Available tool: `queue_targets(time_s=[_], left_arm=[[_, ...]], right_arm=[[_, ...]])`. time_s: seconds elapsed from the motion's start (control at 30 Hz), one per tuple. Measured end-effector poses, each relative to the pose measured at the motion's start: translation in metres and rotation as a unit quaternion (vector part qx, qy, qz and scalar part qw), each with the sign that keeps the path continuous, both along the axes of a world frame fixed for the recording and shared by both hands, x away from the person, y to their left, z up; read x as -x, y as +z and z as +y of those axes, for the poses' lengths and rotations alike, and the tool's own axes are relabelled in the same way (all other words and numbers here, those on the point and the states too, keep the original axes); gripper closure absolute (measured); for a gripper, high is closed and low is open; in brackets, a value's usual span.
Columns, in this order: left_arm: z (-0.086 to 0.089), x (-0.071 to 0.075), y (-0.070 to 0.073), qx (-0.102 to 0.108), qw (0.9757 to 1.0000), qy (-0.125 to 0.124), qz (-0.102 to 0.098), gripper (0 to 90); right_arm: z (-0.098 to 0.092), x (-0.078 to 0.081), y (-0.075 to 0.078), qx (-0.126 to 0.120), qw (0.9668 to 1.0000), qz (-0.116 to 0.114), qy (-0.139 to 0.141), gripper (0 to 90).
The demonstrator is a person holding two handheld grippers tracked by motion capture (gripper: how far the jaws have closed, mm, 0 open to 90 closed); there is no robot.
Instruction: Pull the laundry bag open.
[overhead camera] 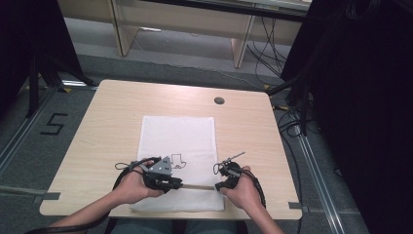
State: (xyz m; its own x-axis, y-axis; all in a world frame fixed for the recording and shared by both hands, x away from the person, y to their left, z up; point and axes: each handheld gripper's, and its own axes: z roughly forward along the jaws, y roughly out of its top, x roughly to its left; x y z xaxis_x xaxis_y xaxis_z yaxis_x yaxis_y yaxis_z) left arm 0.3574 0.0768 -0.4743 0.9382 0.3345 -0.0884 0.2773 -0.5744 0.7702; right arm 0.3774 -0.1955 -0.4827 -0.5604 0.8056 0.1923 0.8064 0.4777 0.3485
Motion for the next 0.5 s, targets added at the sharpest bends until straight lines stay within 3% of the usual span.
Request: queue_targets(time_s=[0.17, 0.23, 0.43, 0.5], left_arm=[[0.001, 0.001, 0.001, -0.003, 1.0000, 0.000, 0.001, 81.8], [0.004, 0.000, 0.003, -0.007, 0.9999, -0.005, -0.008, 81.8], [0.011, 0.002, 0.001, 0.001, 1.0000, 0.006, 0.003, 81.8], [0.010, 0.002, 0.002, -0.003, 1.0000, -0.002, -0.008, 81.8]], right_arm=[[0.000, 0.000, 0.001, 0.004, 1.0000, 0.000, 0.007, 90.0], [0.000, 0.000, 0.001, 0.007, 1.0000, 0.003, 0.002, 90.0], [0.000, -0.001, 0.001, 0.004, 1.0000, 0.000, 0.007, 90.0], [0.000, 0.000, 0.001, 0.007, 1.0000, 0.002, 0.003, 90.0]])
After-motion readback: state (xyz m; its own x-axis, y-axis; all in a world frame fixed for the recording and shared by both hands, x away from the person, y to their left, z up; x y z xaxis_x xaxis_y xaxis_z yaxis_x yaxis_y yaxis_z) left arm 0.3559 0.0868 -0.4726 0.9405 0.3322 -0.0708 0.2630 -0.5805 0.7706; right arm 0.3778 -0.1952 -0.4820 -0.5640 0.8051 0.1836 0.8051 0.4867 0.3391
